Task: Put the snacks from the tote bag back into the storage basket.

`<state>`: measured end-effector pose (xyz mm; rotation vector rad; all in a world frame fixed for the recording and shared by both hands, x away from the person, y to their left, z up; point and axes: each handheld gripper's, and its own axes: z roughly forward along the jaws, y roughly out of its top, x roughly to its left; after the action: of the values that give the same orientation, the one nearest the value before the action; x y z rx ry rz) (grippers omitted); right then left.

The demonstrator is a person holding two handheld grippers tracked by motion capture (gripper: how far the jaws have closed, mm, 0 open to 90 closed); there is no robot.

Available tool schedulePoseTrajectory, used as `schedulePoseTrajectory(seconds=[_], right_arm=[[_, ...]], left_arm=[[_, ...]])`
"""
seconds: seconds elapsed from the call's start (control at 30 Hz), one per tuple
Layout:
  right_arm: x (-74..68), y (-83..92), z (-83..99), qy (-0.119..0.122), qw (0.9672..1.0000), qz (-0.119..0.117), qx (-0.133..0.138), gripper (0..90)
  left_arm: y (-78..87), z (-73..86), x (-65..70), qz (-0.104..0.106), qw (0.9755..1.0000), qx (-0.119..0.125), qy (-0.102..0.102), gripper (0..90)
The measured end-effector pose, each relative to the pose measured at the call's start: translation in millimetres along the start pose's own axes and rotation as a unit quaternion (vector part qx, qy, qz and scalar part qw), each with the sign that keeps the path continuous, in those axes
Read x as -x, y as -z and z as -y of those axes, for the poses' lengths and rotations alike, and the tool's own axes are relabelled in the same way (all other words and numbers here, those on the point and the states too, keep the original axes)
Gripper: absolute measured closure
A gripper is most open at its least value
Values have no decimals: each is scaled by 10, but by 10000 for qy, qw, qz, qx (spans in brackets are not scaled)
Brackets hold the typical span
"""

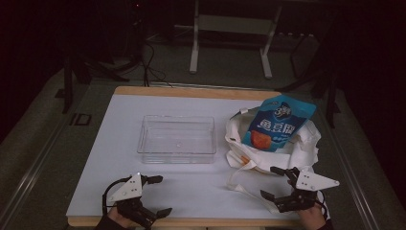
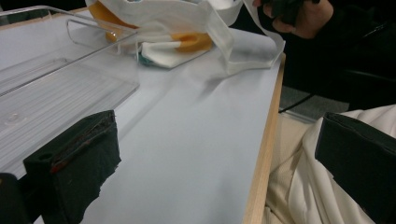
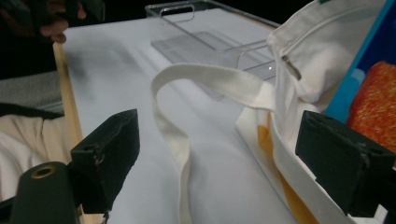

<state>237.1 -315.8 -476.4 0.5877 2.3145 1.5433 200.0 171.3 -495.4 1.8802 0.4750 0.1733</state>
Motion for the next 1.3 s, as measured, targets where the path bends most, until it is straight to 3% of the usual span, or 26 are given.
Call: schedulePoseTrajectory(seconds=[0.17, 0.23, 0.33, 0.43, 0.53, 0.67, 0.73, 1.0, 1.13, 1.3], right_arm=[[14, 27, -32, -57, 9998, -165, -16, 130], [21, 51, -66, -88, 9997, -227, -21, 125], [20, 54, -97, -70, 9993, -351, -136, 125], [13, 46, -116, -23, 9986, -439, -288, 125], [-1, 40, -138, 42, 9981, -518, -340, 125], [-23, 45, -187, 98, 9982, -519, -292, 126], [-13, 51, -219, 78, 9979, -609, -228, 126], [50, 101, -343, 231, 9982, -530, -143, 126], [96, 126, -379, 285, 9984, -477, -104, 126], [186, 166, -440, 256, 9988, -411, -17, 119]], left_arm=[[-39, -50, 15, 54, 9999, -27, -79, 1], [-83, -63, -7, 202, 9993, -182, 271, 1], [-118, -95, -15, 454, 9974, -303, 478, 1], [-142, -152, -16, 648, 9954, -400, 578, 1], [-158, -207, -24, 716, 9950, -302, 632, 1], [-198, -289, -48, 528, 9968, -291, 524, 1], [-229, -330, -65, 551, 9969, -259, 494, 1], [-420, -543, -94, 687, 9966, -343, 285, 1], [-510, -629, -114, 642, 9972, -358, 125, 1], [-582, -744, -191, 677, 9974, -221, 140, 1]])
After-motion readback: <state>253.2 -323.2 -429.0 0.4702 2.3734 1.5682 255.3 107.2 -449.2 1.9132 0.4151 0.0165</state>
